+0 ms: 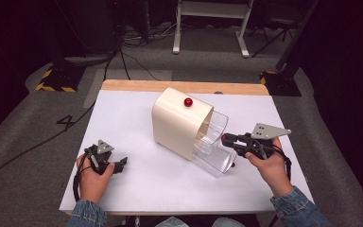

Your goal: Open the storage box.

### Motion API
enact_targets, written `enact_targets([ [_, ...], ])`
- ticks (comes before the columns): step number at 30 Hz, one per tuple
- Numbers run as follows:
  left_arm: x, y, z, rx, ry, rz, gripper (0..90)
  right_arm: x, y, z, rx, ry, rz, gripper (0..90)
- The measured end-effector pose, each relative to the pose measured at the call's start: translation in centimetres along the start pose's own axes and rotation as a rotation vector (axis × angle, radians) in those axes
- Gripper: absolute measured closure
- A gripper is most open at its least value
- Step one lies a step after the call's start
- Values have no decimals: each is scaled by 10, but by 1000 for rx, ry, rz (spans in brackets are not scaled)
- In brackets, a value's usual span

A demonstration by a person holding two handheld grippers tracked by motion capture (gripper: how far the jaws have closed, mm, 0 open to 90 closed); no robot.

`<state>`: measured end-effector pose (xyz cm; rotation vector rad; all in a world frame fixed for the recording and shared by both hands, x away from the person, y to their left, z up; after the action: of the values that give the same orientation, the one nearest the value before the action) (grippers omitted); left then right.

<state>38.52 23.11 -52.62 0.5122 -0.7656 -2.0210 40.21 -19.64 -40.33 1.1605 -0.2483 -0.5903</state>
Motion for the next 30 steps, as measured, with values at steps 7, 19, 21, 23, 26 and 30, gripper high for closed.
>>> enact_targets([
  [7, 0, 0, 0, 0, 0, 0, 247, 1, -9, 13, 1, -8, -13, 745],
  [19, 0, 0, 0, 0, 1, -1, 247, 6, -24, 27, -6, -18, -28, 745],
  [21, 0, 0, 0, 0, 0, -1, 247, 6, -25, 27, -9, -18, -31, 744],
  [23, 0, 0, 0, 0, 0, -1, 247, 6, -27, 27, -8, -18, -32, 744],
  [26, 0, 0, 0, 0, 0, -1, 247, 7, -31, 27, -11, -18, -41, 744],
  [30, 0, 0, 0, 0, 0, -4, 247, 8, -37, 26, -26, -16, -50, 742],
])
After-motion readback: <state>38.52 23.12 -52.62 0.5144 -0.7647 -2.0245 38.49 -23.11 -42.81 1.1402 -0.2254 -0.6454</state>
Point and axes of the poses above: each handheld gripper's, and its own axes: z roughly backward along the jaws, y roughly out of its top, x roughly to its right, the point moved 6 cm from there along -z, roughly forward along the jaws, and after that the axes turned 7 degrees about -z, right-handed, at the moved point
